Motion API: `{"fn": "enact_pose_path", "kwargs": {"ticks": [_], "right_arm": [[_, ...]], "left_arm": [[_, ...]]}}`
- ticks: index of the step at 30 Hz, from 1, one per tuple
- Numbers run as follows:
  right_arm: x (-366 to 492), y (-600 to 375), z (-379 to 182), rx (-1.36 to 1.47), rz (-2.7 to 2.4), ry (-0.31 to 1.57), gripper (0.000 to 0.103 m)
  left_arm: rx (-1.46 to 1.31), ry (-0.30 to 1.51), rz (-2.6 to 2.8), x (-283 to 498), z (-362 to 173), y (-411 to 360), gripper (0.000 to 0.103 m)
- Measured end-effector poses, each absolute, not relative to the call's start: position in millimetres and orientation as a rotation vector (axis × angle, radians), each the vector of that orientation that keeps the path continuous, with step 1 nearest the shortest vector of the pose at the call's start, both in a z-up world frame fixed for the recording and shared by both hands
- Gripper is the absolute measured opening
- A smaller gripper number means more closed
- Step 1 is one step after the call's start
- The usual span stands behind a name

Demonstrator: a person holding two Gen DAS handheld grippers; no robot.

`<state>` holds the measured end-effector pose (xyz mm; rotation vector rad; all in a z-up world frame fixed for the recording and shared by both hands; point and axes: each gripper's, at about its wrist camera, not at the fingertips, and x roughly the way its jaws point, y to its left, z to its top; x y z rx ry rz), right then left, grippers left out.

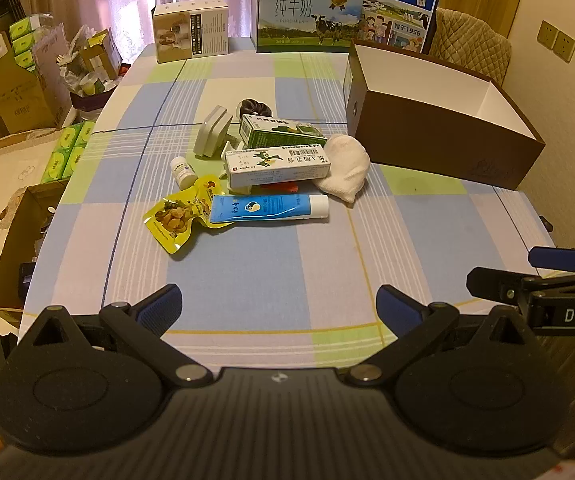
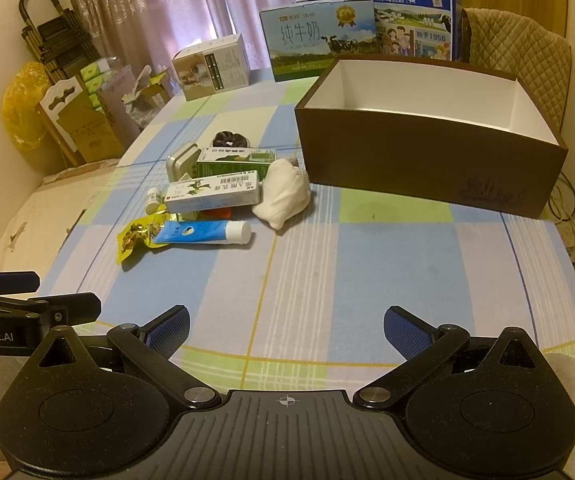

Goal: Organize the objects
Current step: 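Move the right tool toward the blue-and-white tube on the table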

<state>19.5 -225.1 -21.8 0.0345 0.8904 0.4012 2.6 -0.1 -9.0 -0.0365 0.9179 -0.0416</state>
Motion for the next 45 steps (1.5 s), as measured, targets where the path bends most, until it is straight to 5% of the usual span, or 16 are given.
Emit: {"fn": "enact_pose_path", "kwargs": {"ticks": [45], "right_arm": [[50.4,-227.8,-32.3,0.141,0.429,0.868,0.101]], "left_arm": [[-0.041,0.959,-0.030,22.4,-26.1,16.8,0.102]]}}
